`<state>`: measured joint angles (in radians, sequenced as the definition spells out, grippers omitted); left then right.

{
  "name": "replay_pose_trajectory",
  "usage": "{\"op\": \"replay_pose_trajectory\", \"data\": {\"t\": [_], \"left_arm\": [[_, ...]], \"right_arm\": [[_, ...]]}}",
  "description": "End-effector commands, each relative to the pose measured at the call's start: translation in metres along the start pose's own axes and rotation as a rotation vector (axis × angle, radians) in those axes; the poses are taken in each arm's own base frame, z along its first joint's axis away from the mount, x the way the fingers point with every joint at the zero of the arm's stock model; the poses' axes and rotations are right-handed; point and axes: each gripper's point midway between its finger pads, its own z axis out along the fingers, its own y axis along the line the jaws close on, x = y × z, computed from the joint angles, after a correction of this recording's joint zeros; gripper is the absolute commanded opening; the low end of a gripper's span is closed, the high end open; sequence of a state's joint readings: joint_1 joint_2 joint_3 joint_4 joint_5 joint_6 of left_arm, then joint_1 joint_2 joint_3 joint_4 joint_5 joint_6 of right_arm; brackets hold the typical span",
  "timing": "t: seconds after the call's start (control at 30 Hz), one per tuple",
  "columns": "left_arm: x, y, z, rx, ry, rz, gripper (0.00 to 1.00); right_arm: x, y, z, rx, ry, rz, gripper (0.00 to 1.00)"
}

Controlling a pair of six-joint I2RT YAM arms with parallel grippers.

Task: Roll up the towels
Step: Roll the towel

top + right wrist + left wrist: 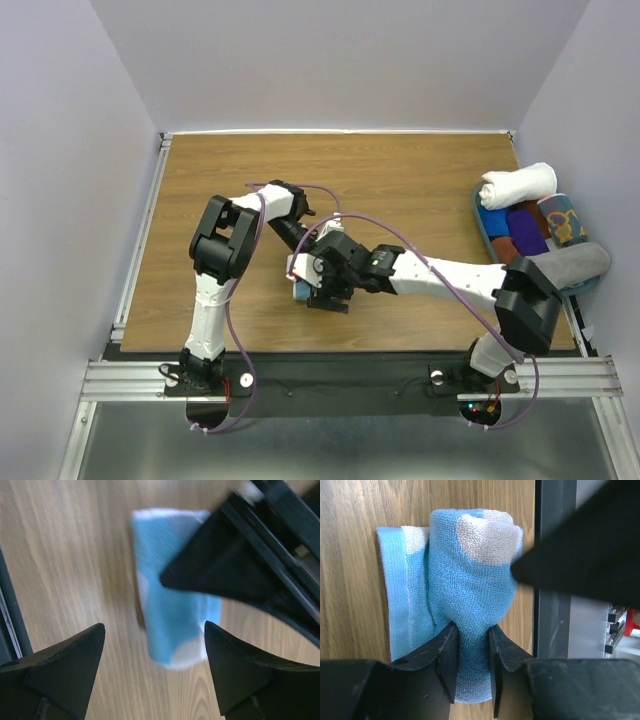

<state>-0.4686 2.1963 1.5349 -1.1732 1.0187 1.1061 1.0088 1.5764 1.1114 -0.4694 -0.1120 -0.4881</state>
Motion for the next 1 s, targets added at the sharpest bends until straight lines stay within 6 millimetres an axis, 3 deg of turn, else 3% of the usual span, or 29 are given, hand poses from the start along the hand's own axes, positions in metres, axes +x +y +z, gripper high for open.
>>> {"op": "replay_pose_trajectory", "data": {"t": [0.0,0.03,0.13,0.17,0.27,0.37,0.5,0.53,0.73,0.83,0.97], "left_arm": [[0.015,0.035,-0.007,-0.085,0.075,0.075,0.2],[0.014,0.036,-0.009,-0.09,0.068,0.077,0.2],[0.012,0.037,-0.014,-0.099,0.053,0.081,0.23],[0.011,0.036,-0.016,-0.101,0.048,0.081,0.24],[0.008,0.034,-0.02,-0.109,0.031,0.091,0.28],[0.009,0.03,-0.026,-0.118,0.02,0.099,0.33],[0.01,0.023,-0.031,-0.127,0.005,0.101,0.43],[0.011,0.022,-0.036,-0.135,-0.007,0.106,0.5],[0.009,0.009,-0.068,-0.244,-0.089,0.173,0.67],[0.009,0.008,-0.091,-0.337,-0.14,0.199,0.69],[0.006,0.006,-0.142,-0.554,-0.274,0.23,0.7]], "right_arm": [[-0.01,-0.013,0.022,0.085,-0.023,-0.084,0.84],[-0.005,-0.01,0.027,0.074,-0.009,-0.09,0.81],[0.01,-0.002,0.042,0.041,0.031,-0.089,0.6],[0.021,0.003,0.046,0.027,0.051,-0.086,0.48],[0.032,0.016,0.053,-0.038,0.049,-0.072,0.3],[0.038,0.021,0.054,-0.082,0.039,-0.026,0.01],[0.042,0.017,0.052,-0.094,0.03,0.019,0.01],[0.044,0.016,0.051,-0.097,0.031,0.03,0.01],[0.051,0.016,0.049,-0.157,0.025,0.109,0.01],[0.048,0.018,0.048,-0.186,0.015,0.139,0.01],[0.04,0.015,0.047,-0.248,-0.011,0.218,0.01]]}}
